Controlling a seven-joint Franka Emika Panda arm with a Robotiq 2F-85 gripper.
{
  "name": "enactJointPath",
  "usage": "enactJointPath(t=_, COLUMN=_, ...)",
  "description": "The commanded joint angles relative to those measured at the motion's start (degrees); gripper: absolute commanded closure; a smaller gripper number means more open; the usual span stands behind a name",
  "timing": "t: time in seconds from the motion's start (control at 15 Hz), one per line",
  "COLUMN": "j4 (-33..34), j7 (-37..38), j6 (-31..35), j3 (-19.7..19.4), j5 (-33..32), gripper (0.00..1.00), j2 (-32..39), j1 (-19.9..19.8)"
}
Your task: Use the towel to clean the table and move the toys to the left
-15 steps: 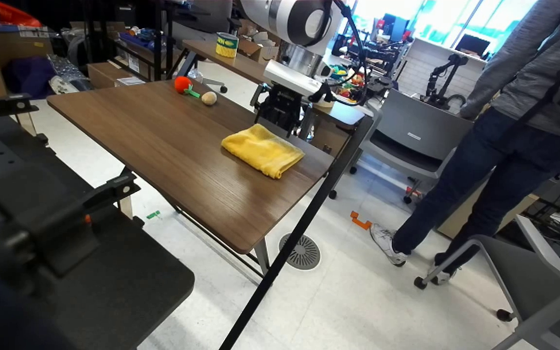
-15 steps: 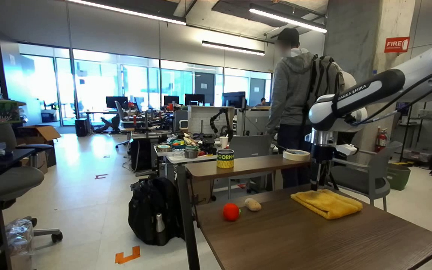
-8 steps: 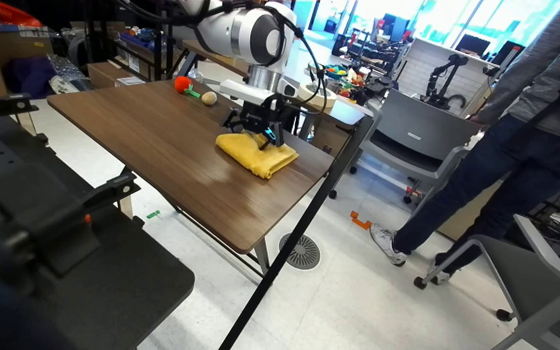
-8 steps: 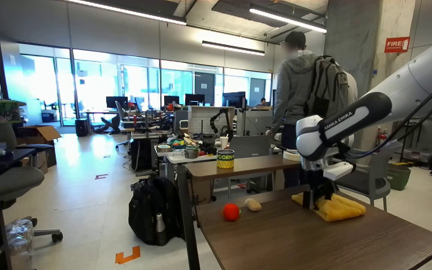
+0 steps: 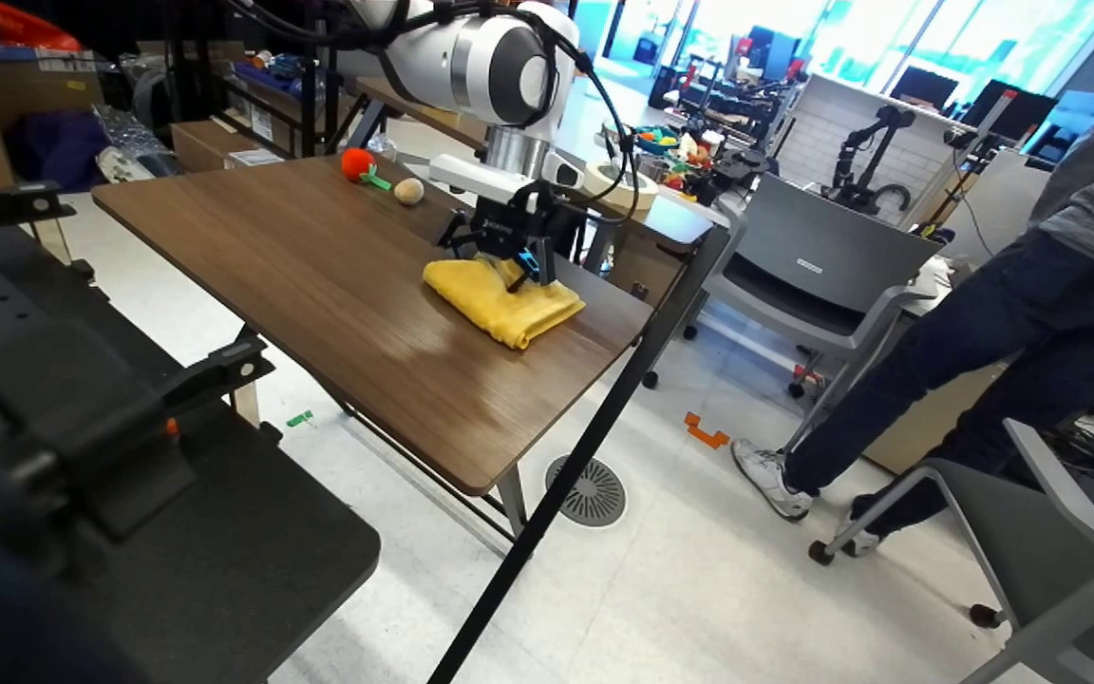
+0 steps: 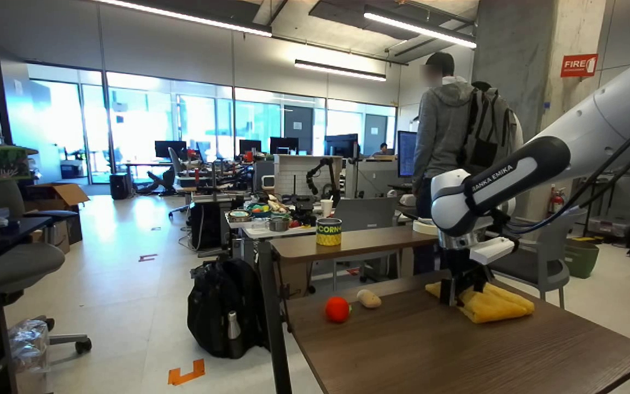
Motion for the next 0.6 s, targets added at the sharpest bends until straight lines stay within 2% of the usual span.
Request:
enactJointPath(t=0.0, j4=6.25, j7=5.43, j6=-0.20, j3=-0.21, j5=2.69, gripper=0.00, j2=6.16, j1=-3.12)
enactJointPath(t=0.2, j4=9.00, j7=9.79, j6=-6.51, j3=-1.33, j5=3.93, gripper=0.00, j2=8.49, j1=-5.22)
enactJointPath(t=0.27, j4=9.47, j7=8.29, j6=-8.87, j3=-0.64, j5=4.12, gripper=0.00, j2=8.64, j1=-5.50)
enactJointPath(t=0.33, j4=10.42, j7=6.99, j6=-10.11, j3=-0.31, j5=3.89, gripper=0.00, j2=8.80, j1=-5.28)
enactJointPath(t=0.53, j4=5.50, j7=2.07, j6=-9.50, j3=-0.72, j5=0.10, gripper=0.00, j2=5.23, j1=-1.73)
